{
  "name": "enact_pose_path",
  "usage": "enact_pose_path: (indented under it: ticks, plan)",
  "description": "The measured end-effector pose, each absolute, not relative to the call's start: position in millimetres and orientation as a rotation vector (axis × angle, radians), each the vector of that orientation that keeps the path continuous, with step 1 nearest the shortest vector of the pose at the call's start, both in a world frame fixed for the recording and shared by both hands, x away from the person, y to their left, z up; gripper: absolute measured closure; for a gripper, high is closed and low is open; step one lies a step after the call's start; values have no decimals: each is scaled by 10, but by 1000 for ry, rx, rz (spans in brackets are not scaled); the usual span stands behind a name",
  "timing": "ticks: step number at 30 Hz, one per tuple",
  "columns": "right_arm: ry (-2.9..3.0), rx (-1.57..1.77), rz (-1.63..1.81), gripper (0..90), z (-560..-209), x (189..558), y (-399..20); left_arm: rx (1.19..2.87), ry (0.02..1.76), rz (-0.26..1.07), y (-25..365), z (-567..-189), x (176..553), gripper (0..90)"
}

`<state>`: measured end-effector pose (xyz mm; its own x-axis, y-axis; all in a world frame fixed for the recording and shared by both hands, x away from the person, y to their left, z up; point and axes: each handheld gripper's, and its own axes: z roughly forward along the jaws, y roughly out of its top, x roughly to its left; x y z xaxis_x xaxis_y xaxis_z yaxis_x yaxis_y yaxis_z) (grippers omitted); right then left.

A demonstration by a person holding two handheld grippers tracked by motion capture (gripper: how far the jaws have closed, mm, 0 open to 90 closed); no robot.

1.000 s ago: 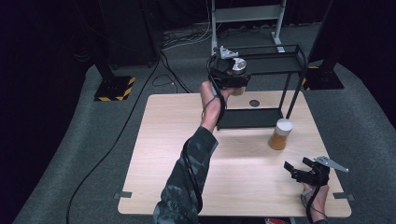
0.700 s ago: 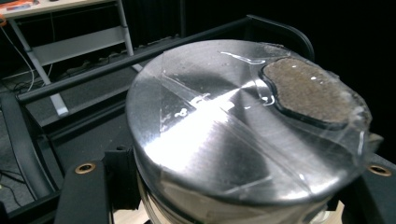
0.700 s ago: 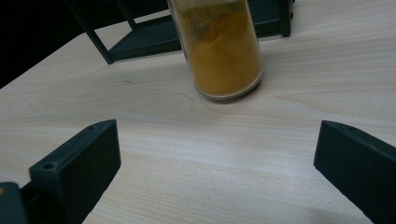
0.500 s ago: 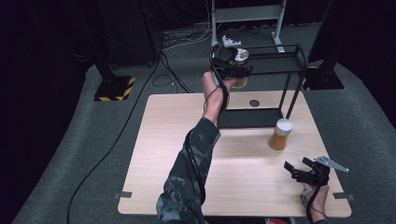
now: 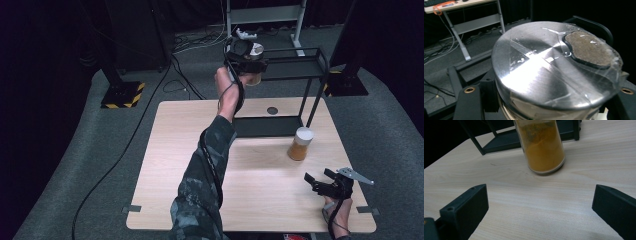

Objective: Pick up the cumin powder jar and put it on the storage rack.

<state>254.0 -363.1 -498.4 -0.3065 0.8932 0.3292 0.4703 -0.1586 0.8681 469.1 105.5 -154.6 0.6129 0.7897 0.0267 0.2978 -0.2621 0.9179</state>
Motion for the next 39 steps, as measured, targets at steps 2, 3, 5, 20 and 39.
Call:
enact_pose_path:
  ticks: [2, 3, 5, 20, 39]
  plan:
    - [1717, 1543, 1462, 0, -4989, 2537, -3628, 1838, 883, 624, 1042, -1519, 4717, 301]
    - [1717, 1542, 1463, 0, -4990, 2536, -3630, 1837, 886, 625, 1038, -1514, 4732, 301]
    - [1715, 1541, 1464, 0, -4993, 2532, -3631, 1844, 892, 634, 1023, -1497, 4773, 301]
    - [1717, 1534, 1475, 0, -5002, 2534, -3646, 1834, 967, 596, 1056, -1609, 5061, 301]
    - [1714, 1531, 1482, 0, -5009, 2527, -3650, 1783, 945, 605, 1096, -1736, 5066, 301]
